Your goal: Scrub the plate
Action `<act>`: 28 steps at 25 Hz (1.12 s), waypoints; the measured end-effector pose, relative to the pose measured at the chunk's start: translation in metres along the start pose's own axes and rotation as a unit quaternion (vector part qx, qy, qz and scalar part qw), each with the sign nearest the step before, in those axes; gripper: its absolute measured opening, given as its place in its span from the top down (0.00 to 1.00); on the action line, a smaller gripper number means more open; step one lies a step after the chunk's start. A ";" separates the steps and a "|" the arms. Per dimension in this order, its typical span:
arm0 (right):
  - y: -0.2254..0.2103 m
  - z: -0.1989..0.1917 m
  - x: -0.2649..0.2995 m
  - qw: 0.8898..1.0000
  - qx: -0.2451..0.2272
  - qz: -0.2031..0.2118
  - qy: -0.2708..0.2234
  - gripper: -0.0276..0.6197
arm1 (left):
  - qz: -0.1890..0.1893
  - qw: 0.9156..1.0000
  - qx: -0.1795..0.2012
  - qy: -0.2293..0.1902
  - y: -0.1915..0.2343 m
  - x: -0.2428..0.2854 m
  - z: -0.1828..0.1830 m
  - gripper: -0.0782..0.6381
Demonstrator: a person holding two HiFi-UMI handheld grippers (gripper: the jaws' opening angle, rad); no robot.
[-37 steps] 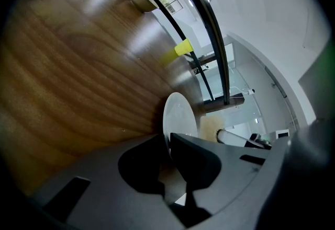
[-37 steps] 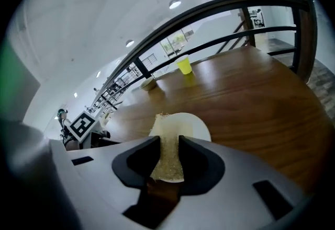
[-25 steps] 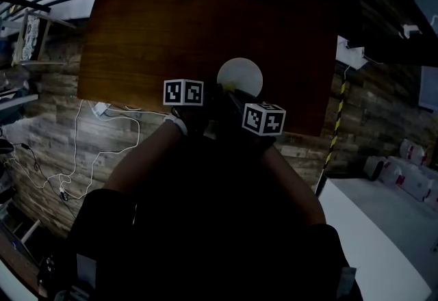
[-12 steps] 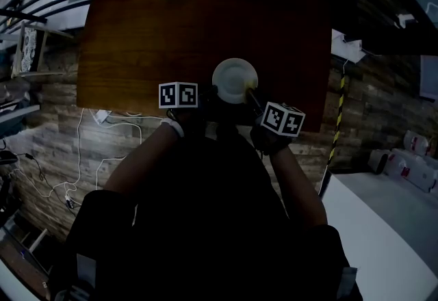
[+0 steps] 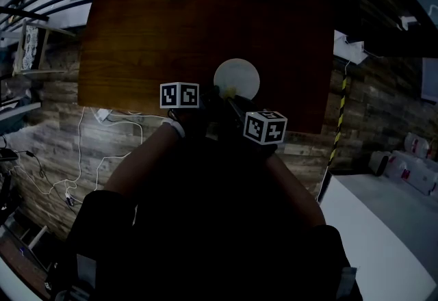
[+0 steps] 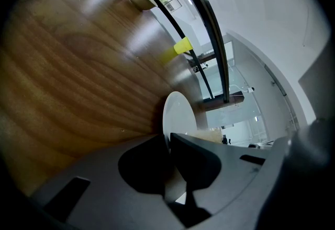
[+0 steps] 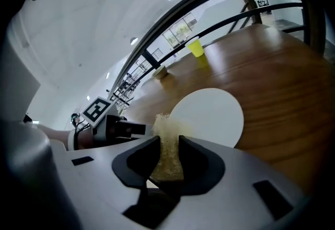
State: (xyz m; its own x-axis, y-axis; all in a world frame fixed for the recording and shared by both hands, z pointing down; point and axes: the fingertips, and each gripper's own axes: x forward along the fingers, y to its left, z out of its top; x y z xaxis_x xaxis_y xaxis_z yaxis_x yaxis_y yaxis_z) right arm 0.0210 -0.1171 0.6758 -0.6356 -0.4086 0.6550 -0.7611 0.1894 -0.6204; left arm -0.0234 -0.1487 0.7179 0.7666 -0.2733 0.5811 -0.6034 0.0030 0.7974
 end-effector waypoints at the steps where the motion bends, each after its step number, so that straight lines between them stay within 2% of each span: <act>1: 0.004 -0.004 0.004 1.000 -0.007 0.004 0.008 0.77 | 0.000 1.000 0.000 0.000 0.000 0.000 0.000 0.82; 5: 0.011 -0.015 0.010 0.999 -0.022 0.012 0.028 0.77 | -0.001 1.000 0.002 -0.001 -0.001 0.000 0.000 0.82; 10: 0.003 -0.012 0.006 0.999 -0.019 0.016 0.026 0.77 | -0.001 1.000 0.000 0.000 0.000 -0.001 0.000 0.82; 16: -0.020 -0.005 -0.007 1.000 0.001 0.004 0.008 0.77 | -0.001 1.000 0.004 0.003 0.000 0.000 -0.001 0.82; 28: -0.061 0.033 -0.027 0.998 0.036 -0.033 -0.035 0.77 | -0.001 1.000 0.003 0.004 0.000 -0.001 0.000 0.82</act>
State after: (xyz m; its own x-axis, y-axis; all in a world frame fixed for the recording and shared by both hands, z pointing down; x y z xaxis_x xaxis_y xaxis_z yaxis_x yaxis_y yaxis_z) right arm 0.0887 -0.1472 0.6816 -0.5716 -0.4804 0.6653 -0.7881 0.0956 -0.6081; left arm -0.0241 -0.1488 0.7169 0.7690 -0.2661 0.5812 -0.6037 -0.0035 0.7972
